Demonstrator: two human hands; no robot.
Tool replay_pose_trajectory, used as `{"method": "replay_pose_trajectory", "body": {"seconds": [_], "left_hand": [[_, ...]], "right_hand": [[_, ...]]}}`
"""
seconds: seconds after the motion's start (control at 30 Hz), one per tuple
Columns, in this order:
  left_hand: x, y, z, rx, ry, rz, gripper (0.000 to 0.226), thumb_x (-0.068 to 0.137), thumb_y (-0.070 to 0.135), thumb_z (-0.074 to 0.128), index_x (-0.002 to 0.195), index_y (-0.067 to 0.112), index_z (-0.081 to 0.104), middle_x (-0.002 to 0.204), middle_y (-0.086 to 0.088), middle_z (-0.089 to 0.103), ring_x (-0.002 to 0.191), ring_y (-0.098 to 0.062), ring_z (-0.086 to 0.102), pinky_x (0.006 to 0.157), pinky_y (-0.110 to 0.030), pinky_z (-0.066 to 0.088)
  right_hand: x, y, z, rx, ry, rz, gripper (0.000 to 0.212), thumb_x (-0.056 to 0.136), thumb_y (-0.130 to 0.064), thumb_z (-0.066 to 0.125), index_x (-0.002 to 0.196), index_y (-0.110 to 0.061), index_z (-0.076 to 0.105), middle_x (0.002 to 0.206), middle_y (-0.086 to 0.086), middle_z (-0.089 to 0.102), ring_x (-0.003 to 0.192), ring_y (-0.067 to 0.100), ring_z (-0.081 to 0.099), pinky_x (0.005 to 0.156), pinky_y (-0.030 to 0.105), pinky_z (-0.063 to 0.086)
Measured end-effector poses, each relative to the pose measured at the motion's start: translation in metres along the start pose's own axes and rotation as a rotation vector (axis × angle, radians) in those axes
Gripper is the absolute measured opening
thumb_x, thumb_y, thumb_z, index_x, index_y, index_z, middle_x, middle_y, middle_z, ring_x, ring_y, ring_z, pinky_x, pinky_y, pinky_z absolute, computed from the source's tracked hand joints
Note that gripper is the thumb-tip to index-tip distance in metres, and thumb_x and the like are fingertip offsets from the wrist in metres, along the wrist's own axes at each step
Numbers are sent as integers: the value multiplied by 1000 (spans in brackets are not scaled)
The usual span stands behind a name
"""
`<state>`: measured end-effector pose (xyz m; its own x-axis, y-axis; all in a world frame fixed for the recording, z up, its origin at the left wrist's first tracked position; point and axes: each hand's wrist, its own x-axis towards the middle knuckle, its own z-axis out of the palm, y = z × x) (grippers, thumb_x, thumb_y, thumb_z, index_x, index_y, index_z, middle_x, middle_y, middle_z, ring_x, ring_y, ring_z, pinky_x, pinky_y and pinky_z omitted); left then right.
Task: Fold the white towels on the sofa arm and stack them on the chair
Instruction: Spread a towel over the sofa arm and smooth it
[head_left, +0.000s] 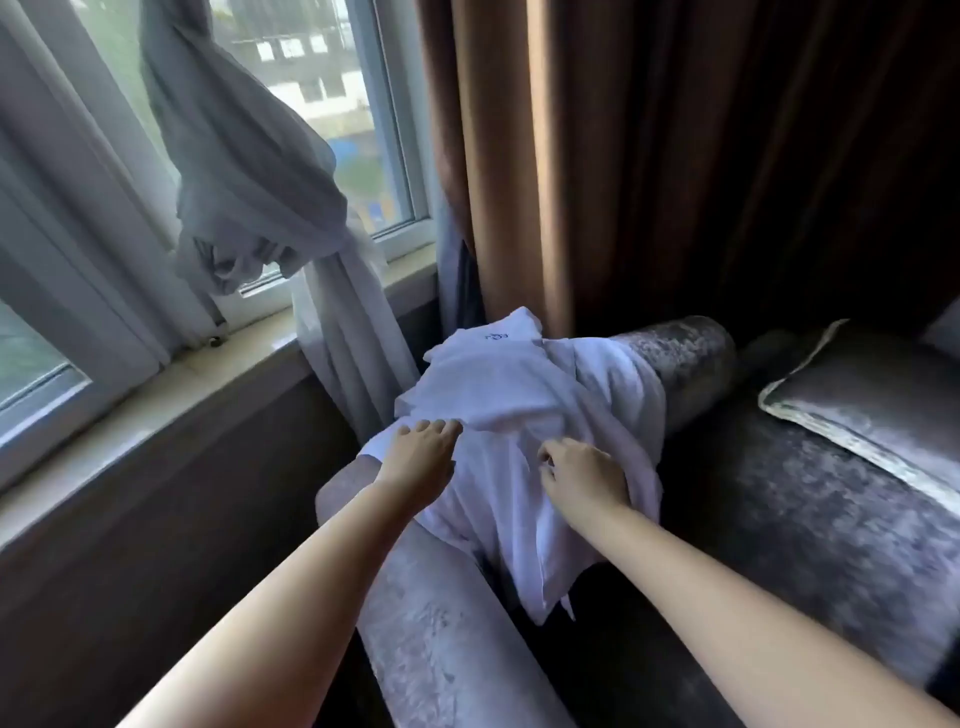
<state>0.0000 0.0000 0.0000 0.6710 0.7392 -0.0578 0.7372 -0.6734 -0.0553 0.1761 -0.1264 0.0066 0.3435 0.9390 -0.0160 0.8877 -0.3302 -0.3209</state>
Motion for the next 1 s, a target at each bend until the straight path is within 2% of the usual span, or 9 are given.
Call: {"method": "replay_pose_trajectory", "body": {"seconds": [0.17,0.27,0.4,0.5,0.6,0.7,0.8,0.9,1.0], "left_hand": [[48,-18,27,-93,78,8,54,96,20,50,146,19,29,122,0,56,115,-23,50,90,-33,34],[66,-24,40,-159,82,20,46,96,20,53,140,21,39,119,0,57,114,-23,50,88,-33,33],[80,-32,48,-274,170,107,18,89,14,65,106,16,68,99,-5,62,99,-29,57,76,-33,31],[86,-37,51,-308,247,177,19,69,1,79,80,12,67,77,-4,59,72,-32,59,64,-33,32],[85,-39,42,-328,293,227,19,70,2,77,80,11,64,77,-4,59,69,-31,58,64,-33,33],[79,-43,28,-309,314,253,16,75,4,74,83,10,62,79,-5,61,65,-30,58,63,-35,38],[63,-43,15,-327,251,170,7,93,8,56,99,5,57,94,-9,60,60,-35,56,56,-38,39],[45,-33,-1,-322,184,141,15,102,16,42,108,4,49,98,-11,57,64,-37,56,50,-39,37],[26,-15,-32,-323,226,153,18,103,17,40,108,3,49,92,-11,54,70,-35,58,57,-39,41]], "right_hand": [[33,-17,40,-13,31,92,18,96,-17,44,107,-16,59,110,0,62,101,23,57,67,28,32],[44,-18,52,-6,37,172,16,95,-15,47,108,-15,56,111,0,60,104,22,56,69,27,31],[56,-18,60,-50,12,249,22,97,-26,50,116,-14,51,118,2,58,112,23,55,80,31,41],[64,-15,65,-48,-3,300,29,96,-33,52,118,-13,53,118,4,59,112,25,56,84,33,43],[65,-15,67,-2,-1,328,25,96,-29,53,114,-15,59,114,4,62,107,26,58,80,31,43],[60,-15,61,162,76,408,13,93,-21,51,99,-16,61,101,0,55,88,24,57,66,28,35],[44,-14,50,242,182,431,7,93,-17,49,86,-16,47,86,2,51,70,22,51,57,30,38],[23,-14,35,189,282,395,8,97,-15,46,90,-14,41,69,4,53,62,22,53,54,30,38],[0,-11,8,210,410,379,6,100,-16,42,95,-13,42,70,7,58,64,26,59,56,35,46]]}}
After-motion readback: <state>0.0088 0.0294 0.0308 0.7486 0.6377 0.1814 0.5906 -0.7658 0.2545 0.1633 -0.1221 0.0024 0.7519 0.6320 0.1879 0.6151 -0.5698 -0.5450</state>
